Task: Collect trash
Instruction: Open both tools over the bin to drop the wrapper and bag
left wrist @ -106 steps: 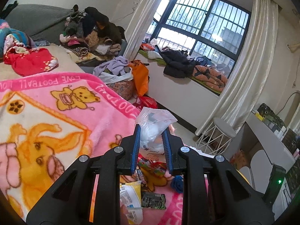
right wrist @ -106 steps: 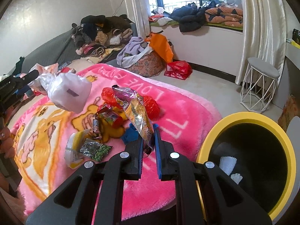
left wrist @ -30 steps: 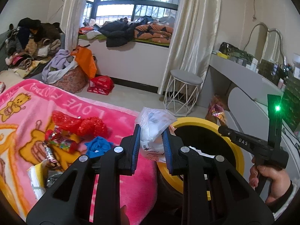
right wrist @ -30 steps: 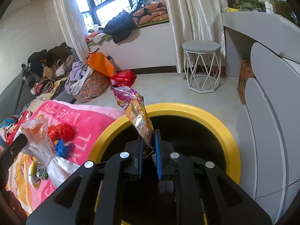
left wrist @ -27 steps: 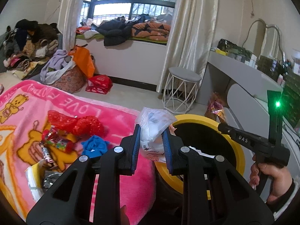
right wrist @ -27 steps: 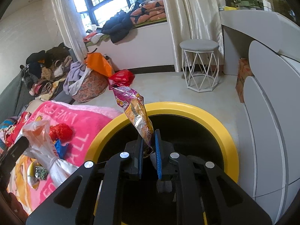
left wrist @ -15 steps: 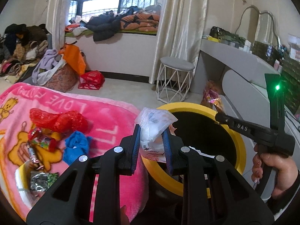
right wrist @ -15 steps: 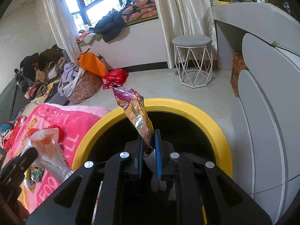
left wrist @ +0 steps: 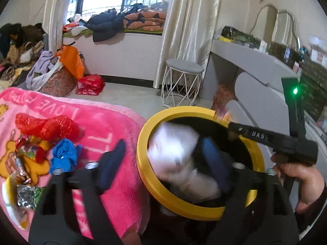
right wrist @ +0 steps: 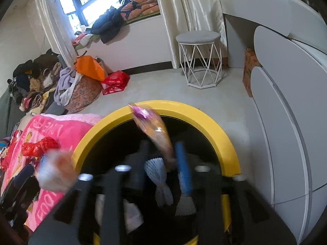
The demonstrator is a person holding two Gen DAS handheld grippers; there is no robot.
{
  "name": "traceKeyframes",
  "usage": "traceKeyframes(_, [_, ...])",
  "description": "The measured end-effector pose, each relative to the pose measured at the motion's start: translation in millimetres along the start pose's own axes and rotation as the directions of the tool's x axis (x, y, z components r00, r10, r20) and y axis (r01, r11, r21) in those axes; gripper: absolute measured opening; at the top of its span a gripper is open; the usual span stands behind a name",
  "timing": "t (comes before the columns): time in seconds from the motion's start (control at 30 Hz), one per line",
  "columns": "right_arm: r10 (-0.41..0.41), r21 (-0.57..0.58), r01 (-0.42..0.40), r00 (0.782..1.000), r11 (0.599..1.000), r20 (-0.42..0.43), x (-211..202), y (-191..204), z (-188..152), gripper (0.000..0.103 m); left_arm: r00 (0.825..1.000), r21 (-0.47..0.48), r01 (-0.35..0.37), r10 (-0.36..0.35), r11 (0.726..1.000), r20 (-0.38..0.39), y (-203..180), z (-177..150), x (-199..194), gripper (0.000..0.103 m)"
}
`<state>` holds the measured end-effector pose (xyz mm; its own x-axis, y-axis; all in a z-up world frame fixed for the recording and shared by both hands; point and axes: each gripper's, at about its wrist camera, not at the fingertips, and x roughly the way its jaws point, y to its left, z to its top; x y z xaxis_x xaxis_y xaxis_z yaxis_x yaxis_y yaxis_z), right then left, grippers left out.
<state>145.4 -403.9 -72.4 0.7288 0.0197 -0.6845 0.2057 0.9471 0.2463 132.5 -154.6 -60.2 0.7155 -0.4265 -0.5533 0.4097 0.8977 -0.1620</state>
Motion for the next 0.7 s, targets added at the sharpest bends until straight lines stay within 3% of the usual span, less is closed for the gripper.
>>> traceKeyframes(0.03, [0.0,0.002,0.0,1.0,1.0,0.0,0.3,0.3,-0.4,0.043,1.0,-0.013,0.006,-0.006,1.0,0.003,3.0,0.5,-1.4,0.077])
traceKeyframes(0.1, [-0.007,-0.003,0.007,1.0,1.0,-0.004,1.2,1.8,-0.9,0.044,1.0,-0.039,0.003,-0.003,0.999,0.012,9.0,-0.6,-5.7,0.092])
traceKeyframes(0.17, [-0.009,-0.009,0.009,1.0,1.0,0.001,0.5,4.1,-1.4,0.05,1.0,-0.052,-0.004,0.005,0.999,0.014,12.7,-1.0,-8.4,0.092])
traceKeyframes(0.7, [0.047,-0.102,-0.04,0.997,0.994,0.062,-16.9,41.3,-1.7,0.065,0.997,-0.131,-0.047,0.054,0.99,0.049,43.2,-4.6,-40.3,0.092])
